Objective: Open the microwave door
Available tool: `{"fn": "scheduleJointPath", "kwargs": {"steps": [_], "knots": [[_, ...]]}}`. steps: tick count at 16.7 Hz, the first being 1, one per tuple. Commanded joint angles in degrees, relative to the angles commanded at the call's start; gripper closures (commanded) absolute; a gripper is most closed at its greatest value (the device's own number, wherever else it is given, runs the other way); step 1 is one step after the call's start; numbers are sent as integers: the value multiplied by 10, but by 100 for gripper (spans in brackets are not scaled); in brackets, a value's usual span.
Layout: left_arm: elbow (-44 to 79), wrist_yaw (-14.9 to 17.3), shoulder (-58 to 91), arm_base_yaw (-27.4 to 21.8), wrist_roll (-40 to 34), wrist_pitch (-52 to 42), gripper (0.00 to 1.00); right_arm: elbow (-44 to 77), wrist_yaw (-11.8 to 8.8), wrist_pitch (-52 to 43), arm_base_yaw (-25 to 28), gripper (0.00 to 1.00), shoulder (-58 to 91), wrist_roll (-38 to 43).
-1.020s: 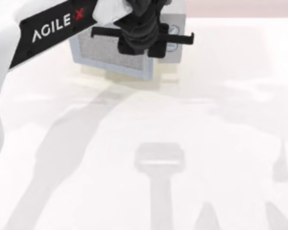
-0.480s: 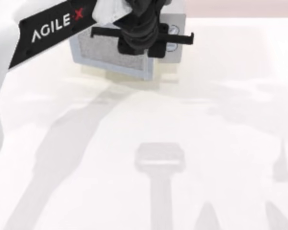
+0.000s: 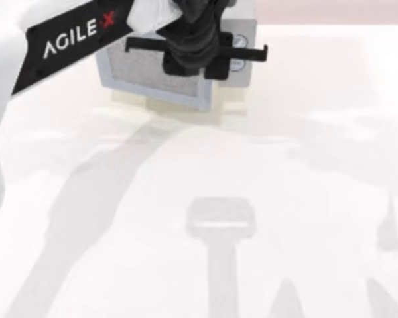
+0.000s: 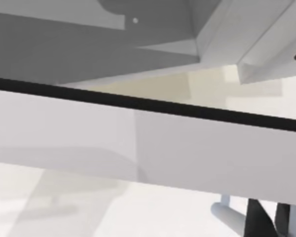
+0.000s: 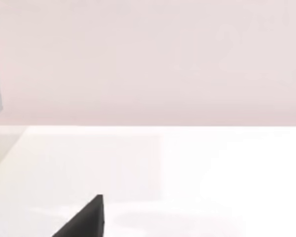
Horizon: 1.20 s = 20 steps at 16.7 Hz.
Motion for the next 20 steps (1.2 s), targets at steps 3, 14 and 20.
{"fn": "scheduleJointPath", "kwargs": {"steps": [3, 14, 20], "knots": [[0, 0, 0, 0, 0, 0, 100, 0, 0, 0, 0, 0, 0, 0], [-77, 29, -50, 8, 54, 38, 100, 0, 0, 0, 0, 0, 0, 0], [-85, 32, -55, 9, 61, 41, 100, 0, 0, 0, 0, 0, 0, 0]]}}
